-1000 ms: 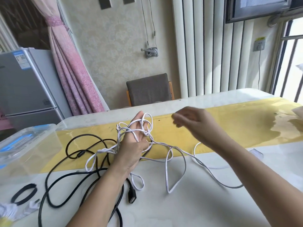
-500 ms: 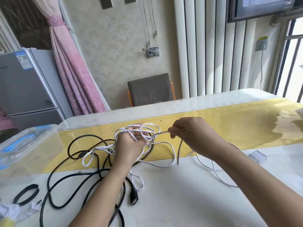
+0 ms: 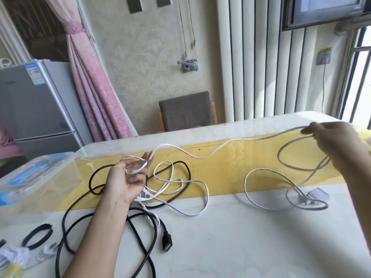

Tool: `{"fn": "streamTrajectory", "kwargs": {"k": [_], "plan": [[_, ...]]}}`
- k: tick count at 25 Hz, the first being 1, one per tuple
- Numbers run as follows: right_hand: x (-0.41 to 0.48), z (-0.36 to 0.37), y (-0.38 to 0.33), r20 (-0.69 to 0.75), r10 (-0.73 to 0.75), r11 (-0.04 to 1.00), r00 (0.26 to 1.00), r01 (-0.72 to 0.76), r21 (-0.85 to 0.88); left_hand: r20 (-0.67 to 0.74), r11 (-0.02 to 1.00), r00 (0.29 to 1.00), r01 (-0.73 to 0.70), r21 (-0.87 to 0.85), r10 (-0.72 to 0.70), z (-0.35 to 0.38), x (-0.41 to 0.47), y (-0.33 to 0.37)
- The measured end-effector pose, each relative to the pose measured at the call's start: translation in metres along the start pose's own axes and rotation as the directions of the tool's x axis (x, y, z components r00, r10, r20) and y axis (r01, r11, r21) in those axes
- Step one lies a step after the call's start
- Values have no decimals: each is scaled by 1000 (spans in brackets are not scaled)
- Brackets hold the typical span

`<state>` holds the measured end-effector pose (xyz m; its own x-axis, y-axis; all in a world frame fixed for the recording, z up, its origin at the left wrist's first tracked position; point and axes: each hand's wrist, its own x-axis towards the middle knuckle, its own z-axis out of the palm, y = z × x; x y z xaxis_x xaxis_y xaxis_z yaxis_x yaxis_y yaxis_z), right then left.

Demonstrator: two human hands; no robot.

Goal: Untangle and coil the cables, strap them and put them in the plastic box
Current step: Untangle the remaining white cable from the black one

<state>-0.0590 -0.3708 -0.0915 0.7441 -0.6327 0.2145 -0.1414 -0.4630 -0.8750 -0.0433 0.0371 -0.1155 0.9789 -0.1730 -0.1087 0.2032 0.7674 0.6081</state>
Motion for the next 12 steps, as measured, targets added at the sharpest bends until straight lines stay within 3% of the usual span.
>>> {"fn": "streamTrajectory", "kwargs": {"k": [2, 3, 5, 7, 10, 11, 12], "plan": [[-8, 20, 4, 137, -94, 926, 986, 138, -353, -47, 996, 999, -5, 91, 10, 13, -2, -12], [-18, 33, 1, 191, -161, 894, 968, 225, -387, -57, 995, 998, -11, 102, 17, 19, -3, -17], [-42, 58, -10, 295, -331, 882, 896, 405, -240, -35, 992, 999, -5, 129, 10, 28, -4, -25], [-76, 73, -27, 433, -529, 823, 730, 566, 51, -5, 975, 1000, 24, 220, -24, 35, -7, -35], [-122, 90, -39, 543, -761, 591, 355, 724, 355, -39, 885, 999, 46, 464, -32, 45, -10, -53], [-130, 96, -39, 513, -813, 502, 275, 778, 378, -57, 857, 998, 39, 514, -11, 46, -9, -58], [-135, 99, -39, 495, -831, 461, 255, 813, 356, -76, 833, 997, 30, 552, 14, 47, -8, -62]]}}
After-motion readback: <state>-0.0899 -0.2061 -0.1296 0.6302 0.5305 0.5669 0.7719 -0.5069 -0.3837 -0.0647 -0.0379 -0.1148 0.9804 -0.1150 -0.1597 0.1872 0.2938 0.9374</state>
